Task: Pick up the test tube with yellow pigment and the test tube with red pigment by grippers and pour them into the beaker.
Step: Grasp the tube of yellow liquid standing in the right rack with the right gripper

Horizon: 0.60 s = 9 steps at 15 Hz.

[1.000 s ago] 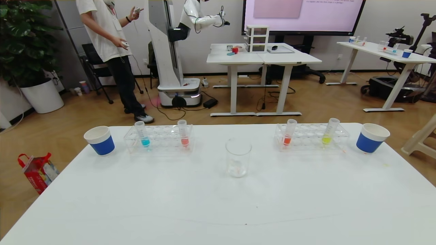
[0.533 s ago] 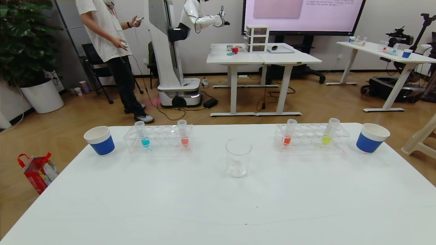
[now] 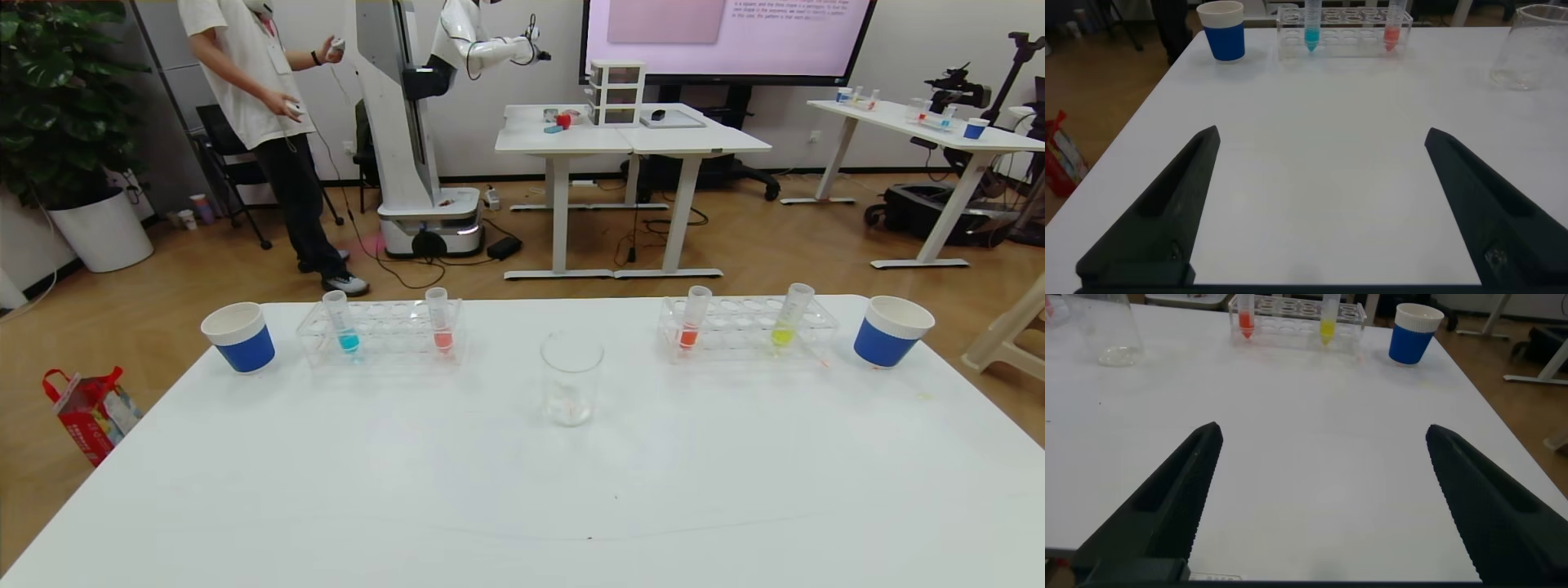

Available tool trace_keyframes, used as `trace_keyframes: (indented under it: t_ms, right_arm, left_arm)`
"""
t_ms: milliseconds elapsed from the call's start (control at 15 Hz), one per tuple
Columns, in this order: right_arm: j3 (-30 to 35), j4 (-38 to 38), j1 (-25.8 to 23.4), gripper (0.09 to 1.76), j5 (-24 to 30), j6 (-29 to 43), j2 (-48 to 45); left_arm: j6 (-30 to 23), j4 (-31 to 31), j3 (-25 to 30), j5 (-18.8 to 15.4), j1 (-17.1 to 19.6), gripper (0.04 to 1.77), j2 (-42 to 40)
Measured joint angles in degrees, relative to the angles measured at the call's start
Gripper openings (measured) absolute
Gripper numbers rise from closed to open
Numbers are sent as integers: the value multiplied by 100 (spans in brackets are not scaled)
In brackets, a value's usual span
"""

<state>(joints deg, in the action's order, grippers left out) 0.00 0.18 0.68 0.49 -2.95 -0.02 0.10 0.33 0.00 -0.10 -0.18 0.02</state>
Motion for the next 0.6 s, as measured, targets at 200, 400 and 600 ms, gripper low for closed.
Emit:
trace_keyframes:
  t_ms: [200, 400, 600]
  right_arm:
    - [0, 0, 0, 174, 2, -11, 0]
    - [0, 0, 0, 174, 2, -10, 0]
    - [0, 0, 0, 174, 2, -13, 0]
  left_arm:
    - [0, 2, 0, 0, 0, 175, 0]
    - [0, 2, 0, 2, 0, 175, 0]
    - [0, 0, 0, 2, 0, 175, 0]
